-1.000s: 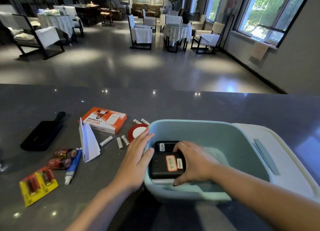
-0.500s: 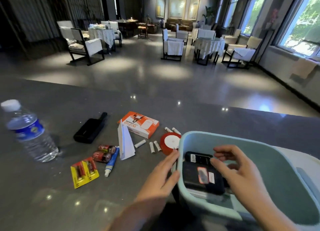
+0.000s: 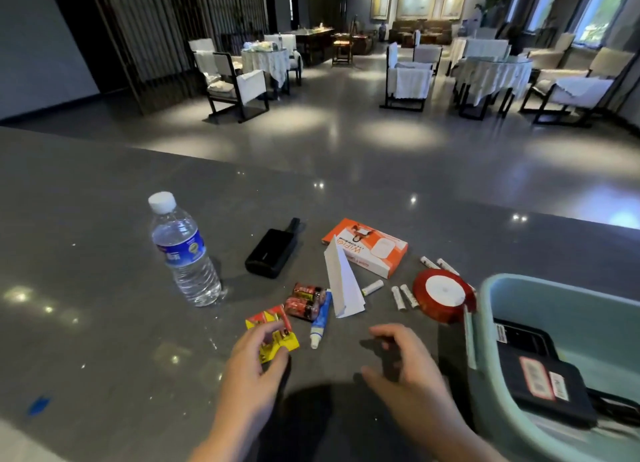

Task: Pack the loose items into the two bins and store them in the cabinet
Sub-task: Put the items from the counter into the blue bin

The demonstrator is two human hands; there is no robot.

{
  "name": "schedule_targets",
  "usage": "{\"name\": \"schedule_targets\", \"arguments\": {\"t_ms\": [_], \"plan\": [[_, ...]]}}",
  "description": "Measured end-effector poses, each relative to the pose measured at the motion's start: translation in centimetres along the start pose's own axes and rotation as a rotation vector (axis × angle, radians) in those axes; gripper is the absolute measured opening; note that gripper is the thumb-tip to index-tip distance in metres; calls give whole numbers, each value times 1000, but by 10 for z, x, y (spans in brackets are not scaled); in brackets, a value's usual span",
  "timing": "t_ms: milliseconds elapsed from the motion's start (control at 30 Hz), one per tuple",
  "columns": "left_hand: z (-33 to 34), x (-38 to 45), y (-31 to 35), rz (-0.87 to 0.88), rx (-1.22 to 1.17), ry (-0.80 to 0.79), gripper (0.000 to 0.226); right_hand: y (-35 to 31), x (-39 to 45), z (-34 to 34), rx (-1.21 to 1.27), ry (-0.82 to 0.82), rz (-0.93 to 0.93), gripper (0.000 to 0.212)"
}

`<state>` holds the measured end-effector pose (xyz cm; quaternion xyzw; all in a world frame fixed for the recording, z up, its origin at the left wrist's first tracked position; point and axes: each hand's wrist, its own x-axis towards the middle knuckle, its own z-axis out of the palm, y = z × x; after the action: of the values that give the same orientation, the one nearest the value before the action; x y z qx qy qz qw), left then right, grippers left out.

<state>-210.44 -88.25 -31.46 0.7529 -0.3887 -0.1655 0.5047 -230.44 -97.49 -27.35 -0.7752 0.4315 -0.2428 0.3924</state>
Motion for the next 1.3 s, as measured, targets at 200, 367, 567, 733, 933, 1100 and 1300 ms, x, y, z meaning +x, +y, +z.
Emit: {"name": "schedule_targets", "arguments": {"t_ms": [200, 367, 567, 733, 933, 1100, 1300], "plan": [[-5, 47, -4, 75, 213, -74, 46, -22, 73, 43, -91, 44, 9, 37], [25, 85, -4, 105, 334, -142, 61, -22, 97, 70, -172, 87, 22, 35], [46, 100, -6, 68, 414, -140, 68, -12, 96, 68, -448, 200, -40, 30], [38, 102, -22, 113, 261, -48, 61, 3, 83, 84, -511, 206, -128, 22], [3, 95, -24, 99, 200, -5, 62, 2, 71, 98, -393, 146, 92, 31], [-7, 79, -17, 75, 213, -33, 62, -22, 81, 95, -551, -42, 317, 52], [-12, 65, -15, 64, 195, 5, 63, -26, 80, 91, -517, -81, 372, 32]]}}
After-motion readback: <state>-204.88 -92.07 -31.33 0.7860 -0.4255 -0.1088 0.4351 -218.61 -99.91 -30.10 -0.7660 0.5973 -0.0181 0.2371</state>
